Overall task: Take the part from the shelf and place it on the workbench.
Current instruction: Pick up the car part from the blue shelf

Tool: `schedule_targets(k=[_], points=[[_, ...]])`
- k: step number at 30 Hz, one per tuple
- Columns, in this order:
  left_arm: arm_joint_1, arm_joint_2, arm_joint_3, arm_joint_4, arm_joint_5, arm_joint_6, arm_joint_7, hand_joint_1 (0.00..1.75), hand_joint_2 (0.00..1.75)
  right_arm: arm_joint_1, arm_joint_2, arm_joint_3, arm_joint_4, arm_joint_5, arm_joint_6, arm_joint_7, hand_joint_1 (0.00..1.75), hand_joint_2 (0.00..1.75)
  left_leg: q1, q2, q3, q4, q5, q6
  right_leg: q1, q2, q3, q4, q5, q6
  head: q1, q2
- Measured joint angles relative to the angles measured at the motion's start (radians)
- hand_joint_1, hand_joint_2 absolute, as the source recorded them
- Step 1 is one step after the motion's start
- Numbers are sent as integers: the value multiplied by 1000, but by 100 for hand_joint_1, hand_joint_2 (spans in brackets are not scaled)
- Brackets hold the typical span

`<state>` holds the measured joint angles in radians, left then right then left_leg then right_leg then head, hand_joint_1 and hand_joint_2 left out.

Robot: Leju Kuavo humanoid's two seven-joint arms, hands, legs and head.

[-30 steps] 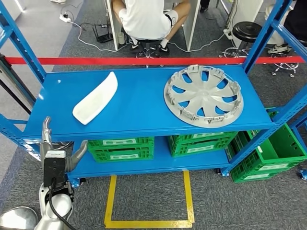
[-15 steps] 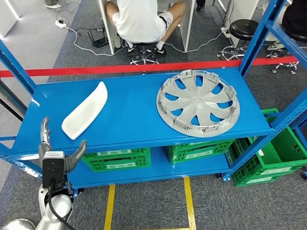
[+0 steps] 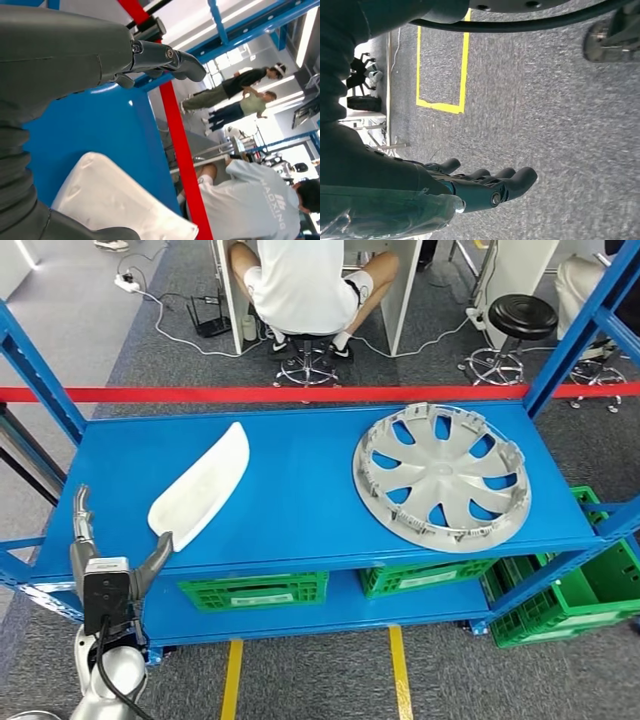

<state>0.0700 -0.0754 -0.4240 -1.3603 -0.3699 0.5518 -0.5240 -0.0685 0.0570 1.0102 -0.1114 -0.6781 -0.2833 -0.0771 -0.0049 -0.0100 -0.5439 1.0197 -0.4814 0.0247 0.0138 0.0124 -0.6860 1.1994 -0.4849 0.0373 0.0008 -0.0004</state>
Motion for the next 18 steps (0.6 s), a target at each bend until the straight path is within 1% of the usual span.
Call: schedule_targets(k=[1,2,3,4,5,6,8,12,14,15,18], points=[[0,-1,0,0,-2,3,1,0,175,0,0,0,0,-1,0,0,0,175,-2,-1,11,0,-7,-1,5,0,19,-60,39,-10,0,0],[-1,-1,0,0,-3,4,3,0,175,0,0,0,0,-2,1,0,0,175,-4,-2,18,0,-13,-3,9,-1,36,-110,56,-19,-1,0],[-1,-2,1,0,-3,3,7,0,175,0,0,1,0,-3,1,0,0,175,-5,-2,21,-1,-18,-7,12,-1,46,-139,64,-26,-2,0],[-1,-2,0,0,-2,-1,11,0,175,0,0,2,-1,-3,2,-1,0,175,-7,-3,22,0,-20,-11,13,-1,52,-150,61,-28,-3,0],[-1,-1,0,0,-3,-8,15,0,175,-1,1,4,-1,-4,3,-1,0,175,-7,-3,23,-1,-22,-7,12,-1,58,-158,64,-24,-4,0],[-2,0,0,0,-4,-18,18,0,175,0,1,6,-1,-4,4,-1,0,175,-7,-2,26,-3,-23,-3,12,-1,61,-161,75,-19,-6,0],[-4,2,-2,1,-7,-31,20,0,175,-1,1,9,-1,-4,5,-1,0,175,-8,-1,32,-7,-24,11,11,1,63,-164,80,-9,-9,0],[-5,3,-3,1,-7,-35,20,0,175,-2,2,9,-1,-4,5,-1,0,175,-8,-1,32,-9,-24,11,12,1,62,-164,80,-10,-10,0],[-6,3,-5,1,-8,-38,21,0,175,-2,2,10,-1,-4,5,-1,0,175,-8,-1,33,-12,-25,9,12,2,62,-164,78,-13,-10,0],[-6,4,-7,1,-8,-40,22,0,175,-2,2,11,-1,-4,5,-1,0,175,-8,-1,34,-16,-25,5,12,2,62,-164,77,-15,-11,0],[-6,8,-16,1,-13,-46,23,0,175,-3,2,14,-1,-3,5,-1,0,175,-7,-1,37,-28,-25,-12,12,2,62,-164,72,-23,-10,0]])
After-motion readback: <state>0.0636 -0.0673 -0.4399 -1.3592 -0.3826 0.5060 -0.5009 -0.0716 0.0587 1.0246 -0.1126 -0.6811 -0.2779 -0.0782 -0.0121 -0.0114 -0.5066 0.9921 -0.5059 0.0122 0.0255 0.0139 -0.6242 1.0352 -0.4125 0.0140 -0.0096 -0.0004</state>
